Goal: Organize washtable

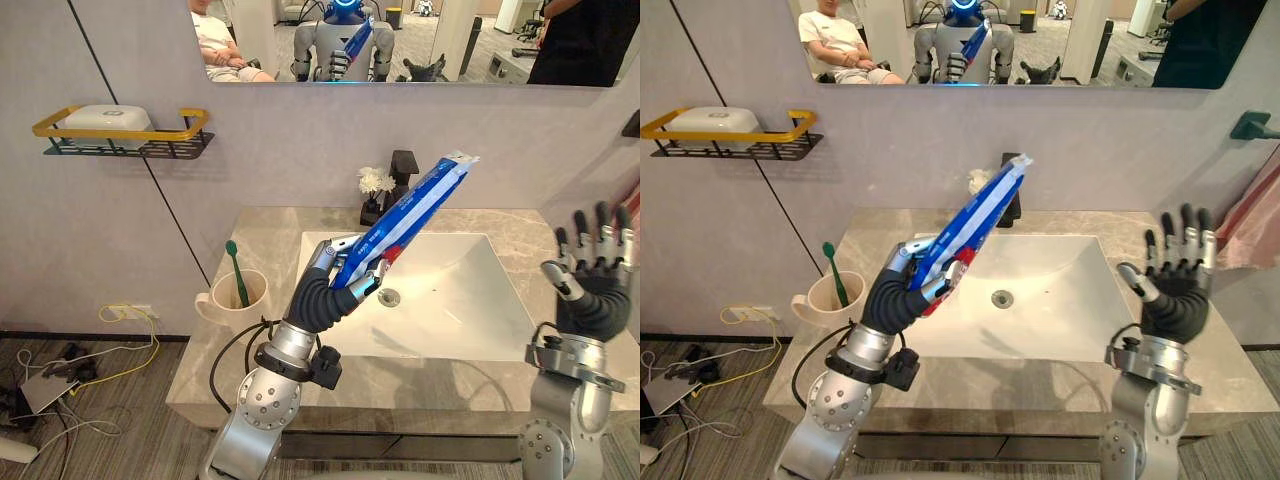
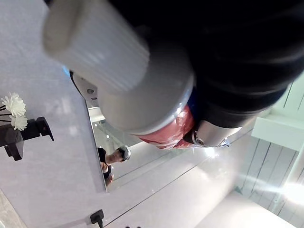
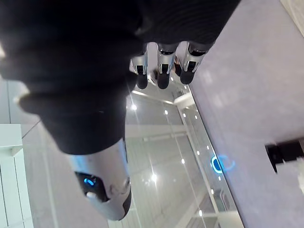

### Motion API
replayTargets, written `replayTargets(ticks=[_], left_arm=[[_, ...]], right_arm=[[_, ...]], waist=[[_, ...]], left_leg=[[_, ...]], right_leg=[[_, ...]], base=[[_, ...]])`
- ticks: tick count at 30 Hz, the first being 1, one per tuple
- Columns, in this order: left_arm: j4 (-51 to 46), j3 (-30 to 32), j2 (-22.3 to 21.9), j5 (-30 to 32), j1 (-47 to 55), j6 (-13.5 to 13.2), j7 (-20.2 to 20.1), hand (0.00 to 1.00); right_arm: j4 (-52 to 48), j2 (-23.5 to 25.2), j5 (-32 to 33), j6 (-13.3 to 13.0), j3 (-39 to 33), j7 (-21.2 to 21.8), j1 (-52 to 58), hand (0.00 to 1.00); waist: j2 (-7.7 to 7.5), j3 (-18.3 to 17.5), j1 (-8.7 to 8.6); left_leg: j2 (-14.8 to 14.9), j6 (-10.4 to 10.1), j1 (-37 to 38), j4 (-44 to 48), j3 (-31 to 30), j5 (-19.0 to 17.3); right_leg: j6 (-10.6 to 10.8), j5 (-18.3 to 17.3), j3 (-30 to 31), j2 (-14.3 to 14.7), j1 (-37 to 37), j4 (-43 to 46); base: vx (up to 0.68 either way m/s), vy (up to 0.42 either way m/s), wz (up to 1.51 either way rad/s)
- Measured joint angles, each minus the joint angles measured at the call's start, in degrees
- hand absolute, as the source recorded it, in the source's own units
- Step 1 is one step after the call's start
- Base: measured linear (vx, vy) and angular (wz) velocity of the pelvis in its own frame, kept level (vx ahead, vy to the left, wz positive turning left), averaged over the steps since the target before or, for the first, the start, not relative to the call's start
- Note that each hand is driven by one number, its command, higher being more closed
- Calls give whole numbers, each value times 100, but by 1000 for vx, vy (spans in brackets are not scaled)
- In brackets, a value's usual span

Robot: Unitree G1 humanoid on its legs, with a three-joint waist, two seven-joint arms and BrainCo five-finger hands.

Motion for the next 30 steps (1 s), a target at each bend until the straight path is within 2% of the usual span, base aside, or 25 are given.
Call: replayTargets(ticks=[7, 12, 17, 24, 30], left_arm=[[258, 55, 21, 22, -190, -68, 59, 100], [555, 37, 21, 126, -365, -67, 178, 100], [750, -31, 18, 142, -529, -70, 357, 100], [1048, -257, 16, 300, -779, -90, 500, 100], [1171, -369, 18, 325, -811, -234, 513, 100]], right_arm=[[75, -117, 354, 247, 1104, 458, -40, 0], [179, -197, 1154, 444, 2145, 625, -285, 0], [247, -306, 1726, 601, 2796, 804, -513, 0], [338, -374, 2134, 570, 3016, 786, -758, 0], [356, -525, 2171, 544, 3027, 648, -937, 0]], waist=[[8, 122, 0], [49, 238, -17], [37, 243, -4], [34, 245, -15], [-8, 275, -18]], left_leg=[[-80, 64, -32, -1, -52, 41], [-139, 130, -97, -16, -58, 84], [-151, 146, -97, -28, -71, 98], [-163, 165, -89, -90, -82, 123], [-180, 186, -99, -103, -80, 137]], right_leg=[[-8, 64, -12, -66, -3, -45], [-8, 214, -4, -100, -5, -218], [-11, 216, -10, -103, -4, -225], [-61, 251, -9, -102, -12, -246], [-79, 321, 7, -108, -3, -329]], base=[[-59, 10, 3], [-43, 16, -1], [0, 0, 0], [0, 0, 0], [-5, 2, -1]])
